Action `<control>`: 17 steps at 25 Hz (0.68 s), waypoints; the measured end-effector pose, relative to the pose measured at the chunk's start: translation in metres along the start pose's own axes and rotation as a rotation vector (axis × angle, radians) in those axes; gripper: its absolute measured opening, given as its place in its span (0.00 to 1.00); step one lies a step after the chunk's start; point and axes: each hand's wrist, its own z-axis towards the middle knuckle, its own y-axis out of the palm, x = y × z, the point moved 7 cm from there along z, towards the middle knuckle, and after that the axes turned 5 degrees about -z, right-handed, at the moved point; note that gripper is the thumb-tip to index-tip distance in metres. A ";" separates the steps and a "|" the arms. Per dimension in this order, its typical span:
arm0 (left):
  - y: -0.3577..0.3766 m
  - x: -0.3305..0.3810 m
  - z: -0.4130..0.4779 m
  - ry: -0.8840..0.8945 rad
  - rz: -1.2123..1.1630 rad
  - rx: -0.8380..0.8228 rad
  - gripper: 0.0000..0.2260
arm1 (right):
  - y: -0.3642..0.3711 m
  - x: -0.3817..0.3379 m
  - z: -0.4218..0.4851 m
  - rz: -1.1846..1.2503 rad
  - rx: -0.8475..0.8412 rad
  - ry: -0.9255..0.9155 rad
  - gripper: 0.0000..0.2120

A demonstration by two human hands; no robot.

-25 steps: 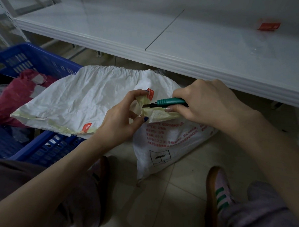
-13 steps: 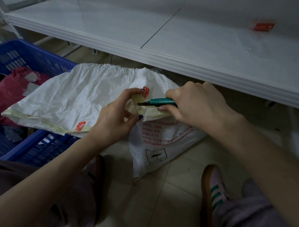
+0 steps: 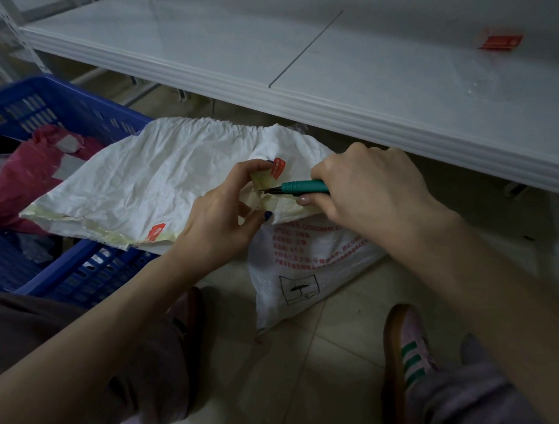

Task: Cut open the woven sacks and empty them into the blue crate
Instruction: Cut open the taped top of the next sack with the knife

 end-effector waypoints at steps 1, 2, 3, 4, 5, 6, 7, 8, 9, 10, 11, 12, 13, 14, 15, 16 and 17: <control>-0.001 -0.001 0.000 -0.011 -0.008 0.003 0.25 | -0.001 -0.001 -0.001 0.001 0.003 -0.004 0.18; -0.001 -0.002 0.000 -0.017 -0.013 0.004 0.25 | -0.001 -0.002 -0.001 0.001 0.003 -0.007 0.18; -0.001 -0.003 0.000 -0.020 -0.017 0.003 0.25 | -0.001 -0.003 -0.001 0.000 0.001 -0.008 0.18; -0.001 -0.003 0.000 -0.022 -0.018 0.001 0.25 | 0.000 -0.004 -0.001 0.001 -0.001 -0.006 0.18; -0.002 -0.004 0.001 -0.026 -0.021 0.001 0.25 | 0.000 -0.006 0.000 0.005 -0.003 -0.003 0.18; -0.002 -0.006 0.001 -0.035 -0.026 0.005 0.24 | 0.001 -0.007 0.000 0.010 -0.007 0.001 0.18; -0.002 -0.007 0.000 -0.047 -0.034 0.010 0.24 | 0.001 -0.008 0.000 0.015 -0.010 0.005 0.18; -0.002 -0.009 0.000 -0.055 -0.042 0.014 0.24 | 0.003 -0.009 0.000 0.014 -0.011 0.007 0.18; -0.003 -0.009 0.000 -0.055 -0.048 0.014 0.24 | 0.003 -0.010 0.000 0.010 -0.010 0.006 0.18; -0.003 -0.008 -0.001 -0.046 -0.049 0.009 0.24 | 0.004 -0.012 0.001 0.007 -0.012 0.005 0.17; -0.002 -0.007 -0.001 -0.033 -0.047 0.002 0.25 | 0.005 -0.013 0.000 0.006 -0.016 0.004 0.17; -0.002 -0.007 -0.001 -0.021 -0.043 -0.004 0.25 | 0.005 -0.014 0.001 0.007 -0.022 0.004 0.16; -0.003 -0.007 -0.002 -0.014 -0.042 -0.006 0.25 | 0.005 -0.015 0.001 0.008 -0.029 0.002 0.16; -0.003 -0.008 -0.001 -0.012 -0.042 -0.007 0.25 | 0.005 -0.015 0.002 0.011 -0.032 0.000 0.16; -0.004 -0.009 -0.001 -0.009 -0.041 -0.007 0.25 | 0.005 -0.015 0.002 0.014 -0.031 0.000 0.16; -0.004 -0.011 0.000 -0.009 -0.038 -0.008 0.24 | 0.005 -0.015 0.002 0.016 -0.026 0.005 0.15; -0.004 -0.011 0.000 -0.010 -0.033 -0.010 0.24 | 0.005 -0.014 0.002 0.023 -0.022 0.017 0.14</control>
